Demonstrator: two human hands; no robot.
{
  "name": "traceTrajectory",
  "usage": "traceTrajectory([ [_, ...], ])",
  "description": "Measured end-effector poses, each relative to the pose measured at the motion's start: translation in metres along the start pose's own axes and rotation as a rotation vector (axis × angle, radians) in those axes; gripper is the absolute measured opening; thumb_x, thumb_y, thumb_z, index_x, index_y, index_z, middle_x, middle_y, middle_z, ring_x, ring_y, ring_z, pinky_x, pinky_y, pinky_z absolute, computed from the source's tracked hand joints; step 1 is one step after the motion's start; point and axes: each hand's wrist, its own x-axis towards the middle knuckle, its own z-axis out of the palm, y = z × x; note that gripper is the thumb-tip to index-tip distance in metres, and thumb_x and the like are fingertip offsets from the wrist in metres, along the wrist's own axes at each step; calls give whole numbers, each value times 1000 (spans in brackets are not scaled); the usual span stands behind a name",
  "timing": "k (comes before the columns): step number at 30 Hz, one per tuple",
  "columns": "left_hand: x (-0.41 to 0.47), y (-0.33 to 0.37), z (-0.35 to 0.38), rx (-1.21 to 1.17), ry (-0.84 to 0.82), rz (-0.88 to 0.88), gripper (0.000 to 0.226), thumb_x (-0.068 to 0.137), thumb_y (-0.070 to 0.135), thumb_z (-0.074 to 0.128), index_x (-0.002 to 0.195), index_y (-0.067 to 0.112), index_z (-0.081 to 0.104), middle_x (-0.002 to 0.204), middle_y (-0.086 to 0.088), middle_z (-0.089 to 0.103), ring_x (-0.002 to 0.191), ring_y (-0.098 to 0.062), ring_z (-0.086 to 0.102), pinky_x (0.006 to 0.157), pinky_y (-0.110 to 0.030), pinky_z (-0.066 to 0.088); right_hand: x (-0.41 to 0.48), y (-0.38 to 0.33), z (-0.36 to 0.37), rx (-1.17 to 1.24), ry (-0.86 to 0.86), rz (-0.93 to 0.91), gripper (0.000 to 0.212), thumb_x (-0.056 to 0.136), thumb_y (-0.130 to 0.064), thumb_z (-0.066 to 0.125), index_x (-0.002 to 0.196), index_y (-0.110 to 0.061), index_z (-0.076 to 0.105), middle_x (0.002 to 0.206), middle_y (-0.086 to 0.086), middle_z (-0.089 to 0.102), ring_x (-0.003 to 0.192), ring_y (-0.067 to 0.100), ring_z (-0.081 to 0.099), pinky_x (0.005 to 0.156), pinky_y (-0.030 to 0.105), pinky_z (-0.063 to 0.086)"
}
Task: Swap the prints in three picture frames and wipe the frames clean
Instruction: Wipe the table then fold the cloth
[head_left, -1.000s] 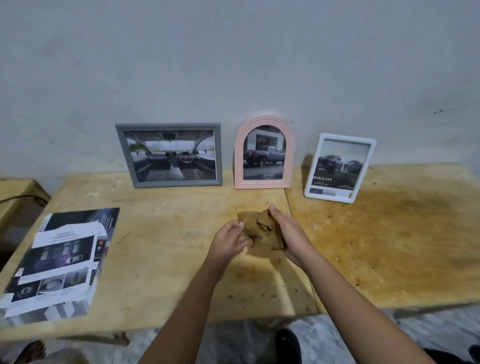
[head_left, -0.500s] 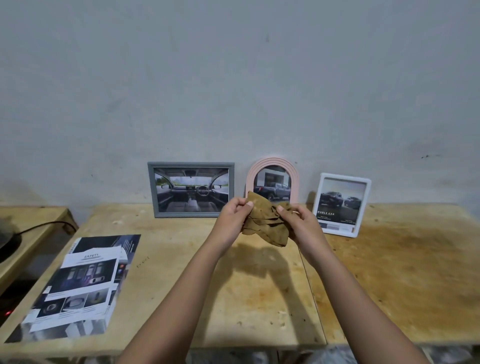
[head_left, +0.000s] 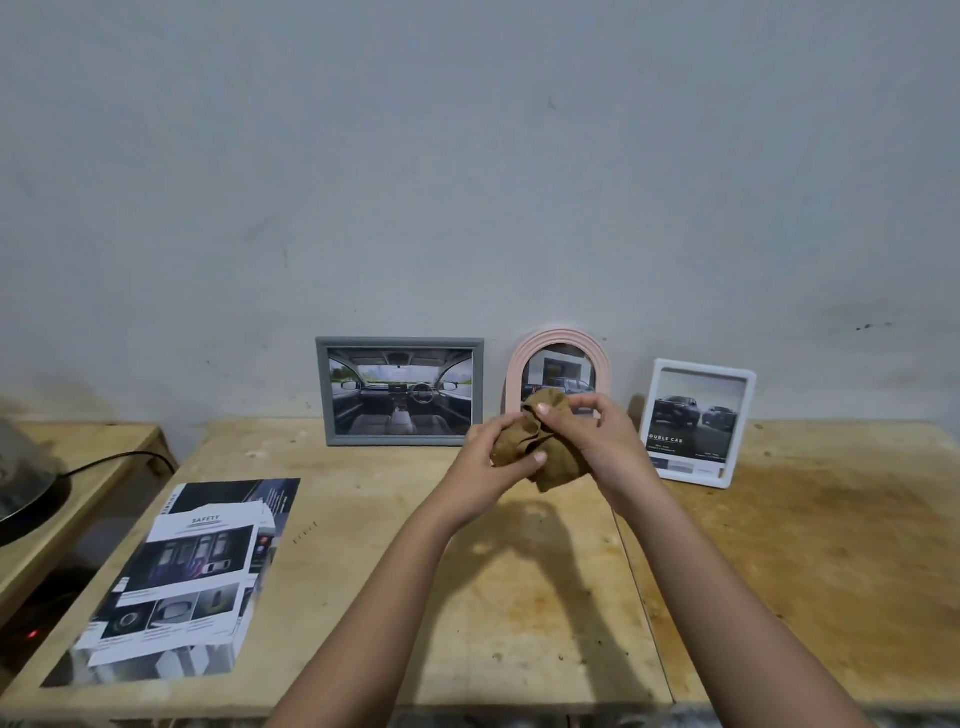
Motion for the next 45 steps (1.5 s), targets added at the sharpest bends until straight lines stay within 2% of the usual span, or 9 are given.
traceTrajectory([
  [4, -6, -5, 0, -27, -40, -8, 32, 91, 33, 57, 122, 28, 51, 135, 6, 38, 122, -1, 41, 103, -20, 34, 0, -7, -4, 76, -159, 10, 24, 77, -5, 72, 97, -6, 58, 86, 12, 68, 81, 24, 64, 76, 34, 52],
  [8, -6, -10, -5, -240, -28, -22, 25, 95, 21, 52, 120, 18, 57, 93, 11, 65, 80, 2, 60, 71, -14, 46, 2, -6, -7, 13, -280, 51, 17, 82, -1, 66, 98, -3, 66, 91, 12, 69, 85, 21, 64, 81, 32, 51],
  [15, -7, -36, -12, -495, 85, -205, 22, 94, 9, 50, 114, 6, 62, 86, -2, 71, 70, -9, 68, 56, -19, 52, 13, 6, -31, -73, -106, 62, 10, 79, -8, 71, 90, -8, 69, 85, 6, 69, 81, 17, 63, 75, 29, 52],
  [21, -5, -78, 5, -438, 62, -267, 25, 91, 7, 56, 116, 7, 60, 106, -15, 69, 91, -26, 66, 80, -35, 55, 18, 79, -47, -61, -46, 281, 5, 91, -17, 58, 94, -18, 62, 94, 4, 63, 86, 24, 61, 81, 47, 53],
  [26, -21, -133, 29, -330, -35, -466, 29, 93, 9, 54, 122, 15, 54, 115, -8, 65, 100, -23, 64, 75, -33, 56, 10, 145, -71, -142, -54, 472, 26, 82, -9, 68, 105, -13, 58, 96, 3, 62, 86, 21, 59, 70, 34, 48],
  [31, -34, -176, 59, -250, -25, -671, 29, 93, 0, 50, 115, 19, 51, 105, -2, 64, 91, -14, 62, 68, -26, 55, 14, 189, -92, -346, -117, 650, 28, 75, 2, 72, 99, -6, 61, 76, 5, 59, 62, 15, 53, 53, 22, 44],
  [37, 7, -189, 72, -126, 61, -662, 41, 93, 3, 51, 133, 9, 46, 132, -13, 53, 118, -26, 53, 93, -39, 50, 55, 199, -94, -408, 4, 526, 26, 75, 3, 70, 96, -11, 62, 94, 8, 64, 91, 24, 61, 80, 38, 55],
  [42, 44, -185, 78, 115, 140, -544, 41, 90, -2, 53, 129, 7, 49, 126, -10, 55, 117, -23, 53, 92, -29, 46, 93, 198, -88, -479, 61, 345, 31, 81, -2, 65, 111, -9, 58, 94, 3, 61, 88, 17, 56, 75, 24, 45],
  [45, 51, -189, 75, 369, 175, -484, 46, 89, 3, 53, 134, 8, 45, 134, -9, 47, 124, -24, 45, 95, -25, 37, 101, 205, -89, -643, 63, 295, 42, 85, -4, 59, 126, -8, 53, 116, 4, 59, 110, 21, 54, 87, 27, 43],
])
